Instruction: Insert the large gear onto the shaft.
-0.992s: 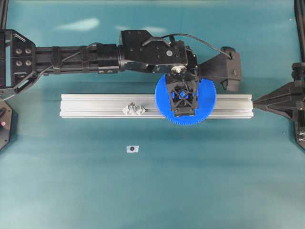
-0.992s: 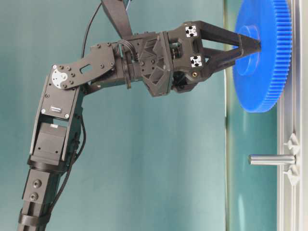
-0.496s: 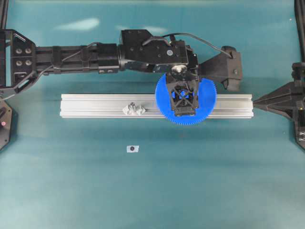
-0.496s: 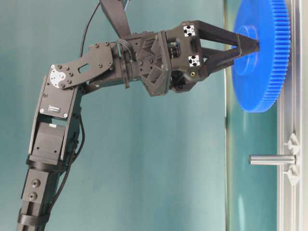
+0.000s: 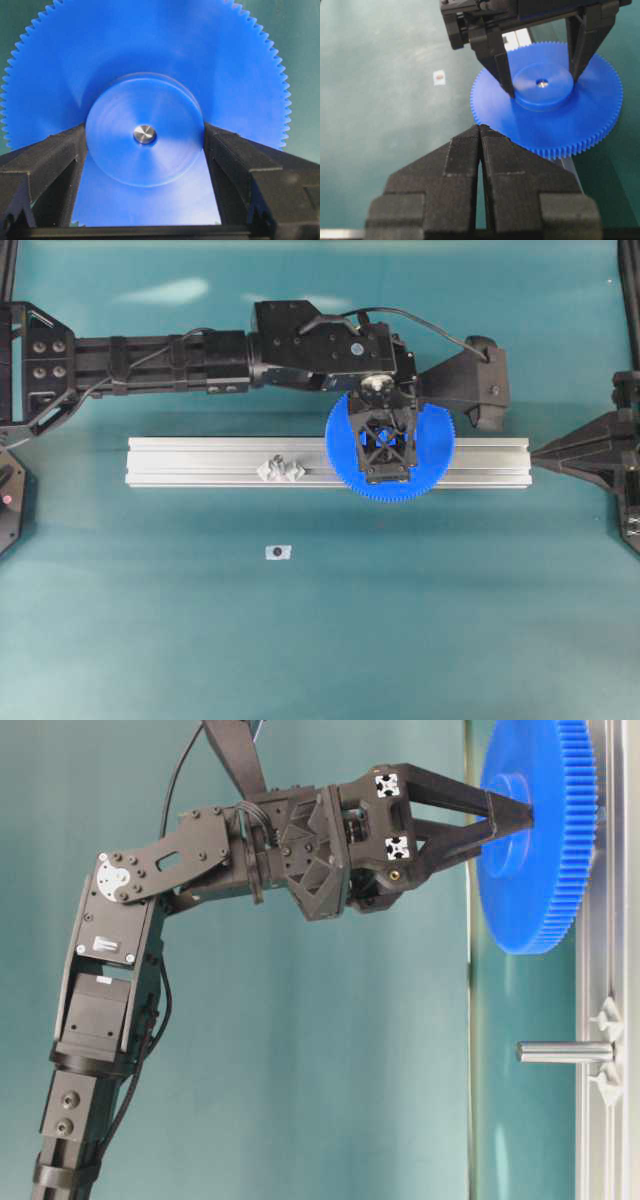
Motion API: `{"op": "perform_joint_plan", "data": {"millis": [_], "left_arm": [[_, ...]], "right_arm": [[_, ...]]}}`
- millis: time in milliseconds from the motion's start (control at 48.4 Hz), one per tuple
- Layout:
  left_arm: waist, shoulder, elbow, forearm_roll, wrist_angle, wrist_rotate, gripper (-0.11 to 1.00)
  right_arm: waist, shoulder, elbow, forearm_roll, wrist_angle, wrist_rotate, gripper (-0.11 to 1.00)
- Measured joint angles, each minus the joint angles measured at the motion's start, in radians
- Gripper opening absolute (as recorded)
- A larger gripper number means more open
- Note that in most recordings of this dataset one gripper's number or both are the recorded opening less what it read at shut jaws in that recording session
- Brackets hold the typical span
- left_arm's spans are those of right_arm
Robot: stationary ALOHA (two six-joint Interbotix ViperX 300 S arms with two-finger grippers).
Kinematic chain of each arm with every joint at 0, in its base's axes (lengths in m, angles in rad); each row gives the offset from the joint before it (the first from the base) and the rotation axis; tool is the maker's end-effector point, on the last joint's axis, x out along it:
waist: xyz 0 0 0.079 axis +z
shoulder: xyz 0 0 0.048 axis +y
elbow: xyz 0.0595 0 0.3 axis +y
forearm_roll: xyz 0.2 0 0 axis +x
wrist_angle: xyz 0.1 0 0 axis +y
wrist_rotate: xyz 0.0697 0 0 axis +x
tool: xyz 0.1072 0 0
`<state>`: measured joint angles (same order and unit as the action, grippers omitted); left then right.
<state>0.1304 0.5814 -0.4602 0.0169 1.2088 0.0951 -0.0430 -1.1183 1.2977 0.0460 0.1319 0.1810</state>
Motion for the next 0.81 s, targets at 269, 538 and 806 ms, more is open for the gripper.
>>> {"op": "perform_joint_plan", "data": {"millis": [269, 538, 806], "left_arm": [[-0.006, 0.000, -0.014, 0.002, 0.029, 0.005, 0.82], [-0.012, 0.000, -0.015, 0.002, 0.032, 0.005, 0.82], [-0.012, 0.000, -0.018, 0.002, 0.037, 0.003, 0.82]], "right_arm": [[0.000, 0.000, 0.002, 0.002, 0.002, 0.000, 0.05], [0.000, -0.005, 0.002, 0.002, 0.000, 0.000, 0.05], [0.000, -0.006, 0.000, 0.000, 0.002, 0.000, 0.05]]}}
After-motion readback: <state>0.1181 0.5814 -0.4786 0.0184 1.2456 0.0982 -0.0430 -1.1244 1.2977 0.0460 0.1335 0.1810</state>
